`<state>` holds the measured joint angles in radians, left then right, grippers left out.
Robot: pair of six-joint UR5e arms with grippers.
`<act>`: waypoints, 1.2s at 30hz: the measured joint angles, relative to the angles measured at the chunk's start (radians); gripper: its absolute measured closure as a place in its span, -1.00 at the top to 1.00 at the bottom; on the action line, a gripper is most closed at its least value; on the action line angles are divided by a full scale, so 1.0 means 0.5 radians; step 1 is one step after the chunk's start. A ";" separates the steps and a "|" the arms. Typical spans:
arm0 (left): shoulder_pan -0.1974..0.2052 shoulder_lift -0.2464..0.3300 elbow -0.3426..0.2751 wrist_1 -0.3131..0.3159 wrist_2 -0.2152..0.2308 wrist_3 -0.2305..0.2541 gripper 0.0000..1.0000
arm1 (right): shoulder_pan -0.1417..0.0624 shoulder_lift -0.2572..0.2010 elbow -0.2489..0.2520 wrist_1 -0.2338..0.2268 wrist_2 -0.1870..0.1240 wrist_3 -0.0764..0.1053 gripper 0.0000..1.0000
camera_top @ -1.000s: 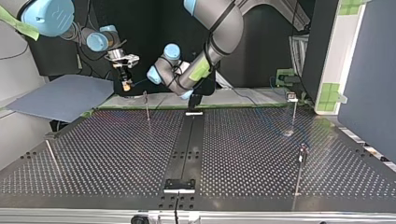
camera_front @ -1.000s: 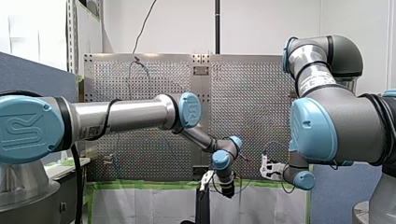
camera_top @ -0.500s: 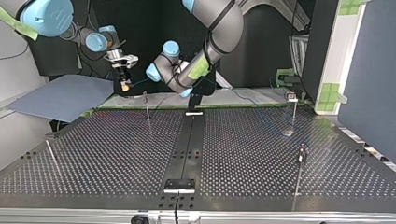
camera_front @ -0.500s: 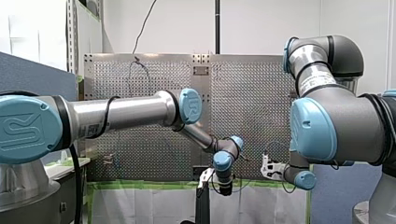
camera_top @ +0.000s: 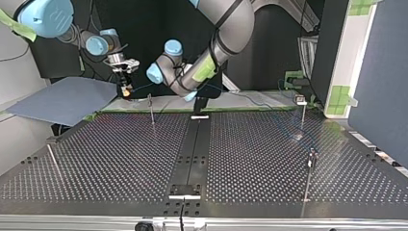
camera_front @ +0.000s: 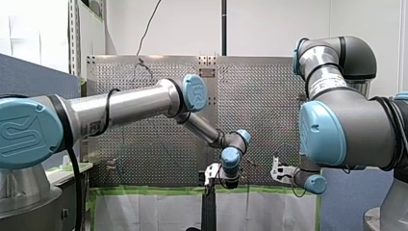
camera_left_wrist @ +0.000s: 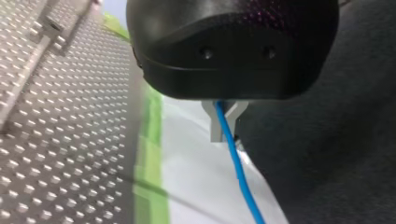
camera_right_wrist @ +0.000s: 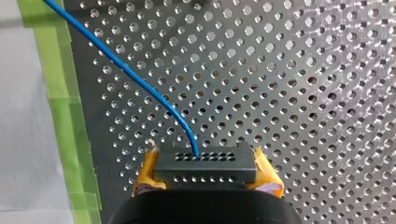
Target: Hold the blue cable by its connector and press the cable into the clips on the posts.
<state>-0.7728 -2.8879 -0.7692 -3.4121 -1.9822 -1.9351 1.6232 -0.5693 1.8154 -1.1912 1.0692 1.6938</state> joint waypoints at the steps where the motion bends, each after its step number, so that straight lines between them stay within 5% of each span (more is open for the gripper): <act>1: -0.006 0.015 -0.014 0.014 -0.010 -0.006 -1.00 | -0.003 0.000 -0.005 0.001 0.000 0.008 -1.00; 16: -0.096 0.239 -0.250 0.250 -0.090 -0.107 -1.00 | -0.052 -0.001 -0.067 0.019 0.003 0.075 -1.00; 36: -0.112 0.256 -0.493 0.604 -0.099 -0.178 -1.00 | -0.122 -0.001 -0.133 0.020 0.018 0.134 -1.00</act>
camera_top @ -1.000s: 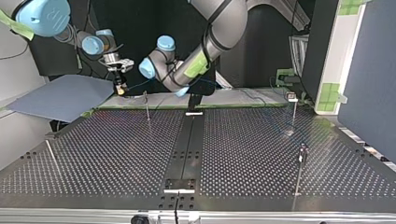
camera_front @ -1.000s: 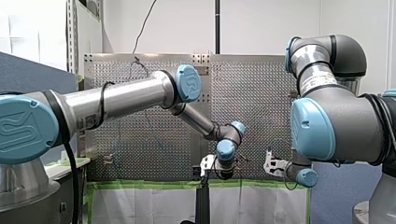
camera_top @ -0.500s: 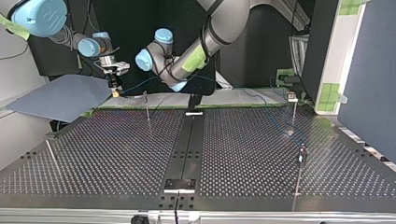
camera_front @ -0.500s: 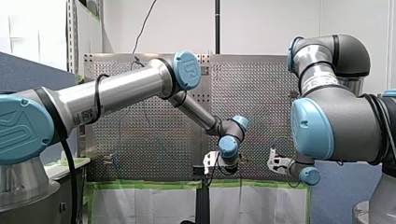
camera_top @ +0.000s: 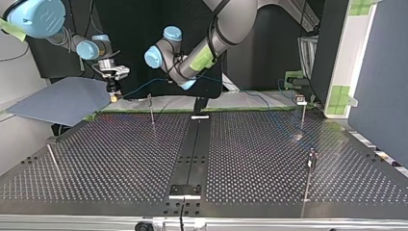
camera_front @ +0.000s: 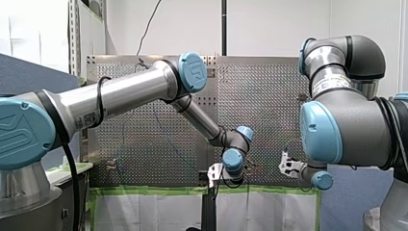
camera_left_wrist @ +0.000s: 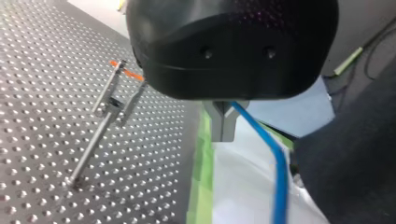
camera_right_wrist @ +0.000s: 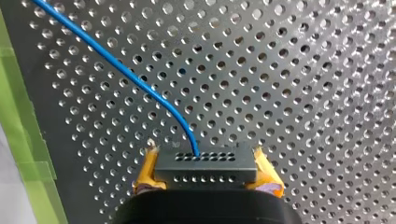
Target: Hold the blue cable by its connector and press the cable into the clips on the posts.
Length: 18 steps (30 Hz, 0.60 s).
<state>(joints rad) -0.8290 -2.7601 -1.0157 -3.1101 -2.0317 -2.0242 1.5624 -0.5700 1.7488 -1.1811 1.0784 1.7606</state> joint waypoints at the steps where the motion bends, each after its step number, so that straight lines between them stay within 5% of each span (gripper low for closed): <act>1: 0.000 0.000 0.000 0.017 0.001 -0.004 -1.00 | -0.004 0.000 -0.005 0.001 0.000 0.004 -1.00; 18: 0.022 0.000 0.054 0.322 0.027 -0.033 -1.00 | -0.032 0.001 -0.061 0.029 0.000 0.028 -1.00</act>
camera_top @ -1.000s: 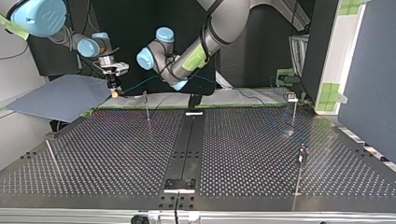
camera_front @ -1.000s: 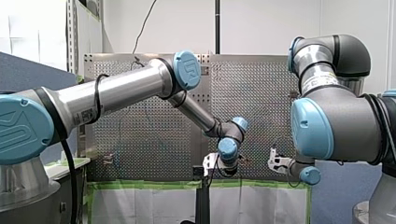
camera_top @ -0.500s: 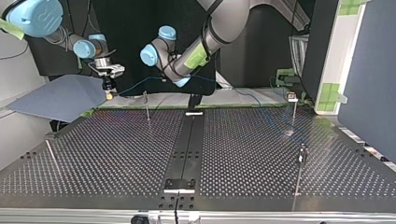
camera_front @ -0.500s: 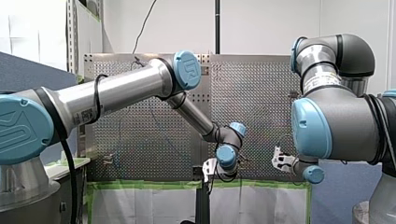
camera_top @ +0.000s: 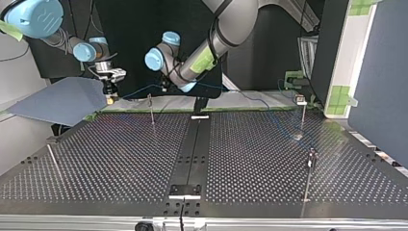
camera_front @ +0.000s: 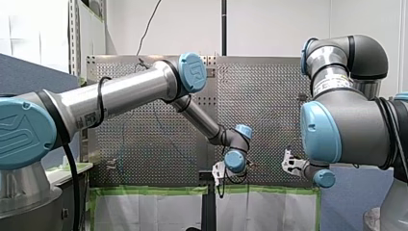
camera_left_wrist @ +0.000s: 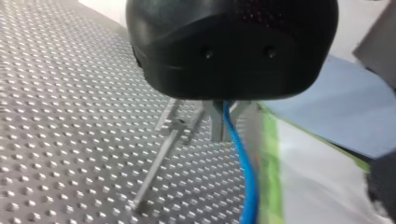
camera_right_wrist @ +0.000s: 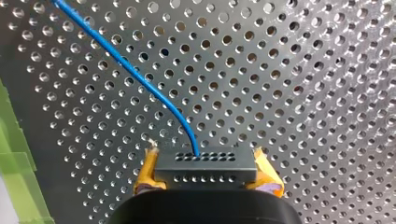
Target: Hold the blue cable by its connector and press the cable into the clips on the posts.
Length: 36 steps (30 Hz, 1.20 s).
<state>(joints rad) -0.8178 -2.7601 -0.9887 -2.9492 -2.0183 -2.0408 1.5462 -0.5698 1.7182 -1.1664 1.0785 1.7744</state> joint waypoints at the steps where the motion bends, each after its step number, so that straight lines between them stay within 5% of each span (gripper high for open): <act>1: 0.003 0.000 0.010 0.014 0.002 -0.001 -1.00 | -0.001 0.000 -0.005 0.001 0.000 0.004 -1.00; 36: 0.102 -0.091 0.078 0.601 0.123 -0.008 -1.00 | 0.006 0.006 -0.066 -0.007 0.009 0.068 -1.00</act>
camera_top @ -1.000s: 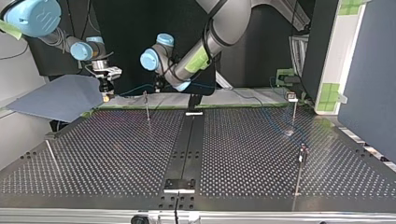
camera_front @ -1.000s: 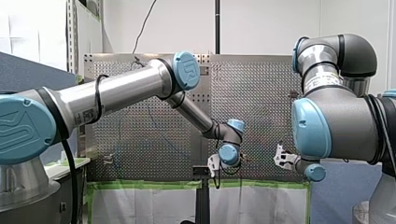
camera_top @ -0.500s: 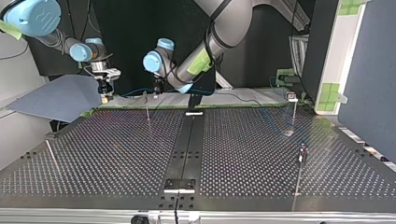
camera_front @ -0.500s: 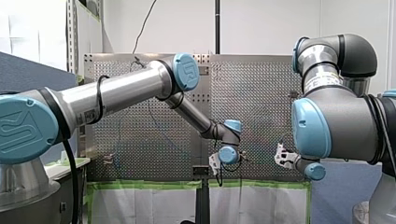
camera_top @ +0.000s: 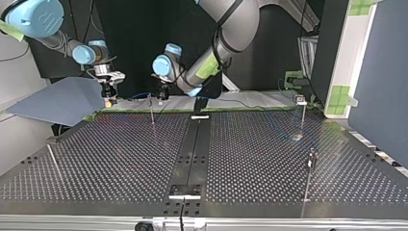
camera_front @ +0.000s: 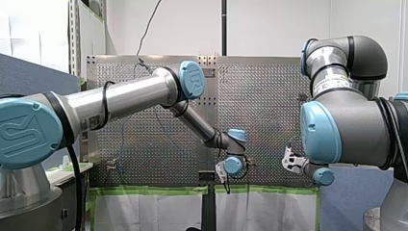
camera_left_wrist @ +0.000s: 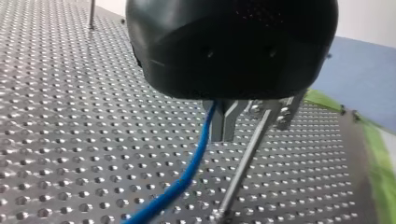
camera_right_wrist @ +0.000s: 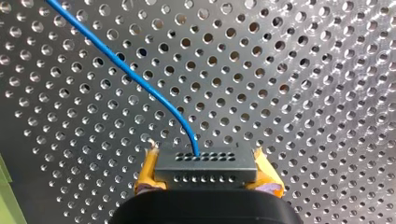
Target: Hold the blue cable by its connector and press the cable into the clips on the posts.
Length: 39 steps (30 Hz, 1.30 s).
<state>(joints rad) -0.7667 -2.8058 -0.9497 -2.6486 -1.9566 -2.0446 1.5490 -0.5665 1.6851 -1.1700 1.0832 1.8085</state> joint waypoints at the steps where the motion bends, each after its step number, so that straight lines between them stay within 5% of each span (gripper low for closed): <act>1: 0.003 0.000 0.000 0.016 0.001 0.000 -1.00 | 0.000 0.000 -0.002 -0.001 0.000 0.007 -1.00; 26: 0.045 -0.047 -0.096 0.414 0.089 -0.009 -1.00 | 0.024 0.011 -0.023 -0.004 0.052 0.027 -1.00; 39: 0.088 -0.093 -0.028 0.416 0.130 -0.021 -1.00 | 0.032 0.017 -0.030 -0.004 0.082 0.043 -1.00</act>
<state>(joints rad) -0.7225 -2.8522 -0.9635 -2.4405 -1.8917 -2.0549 1.5648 -0.5583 1.6704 -1.1720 1.1241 1.8300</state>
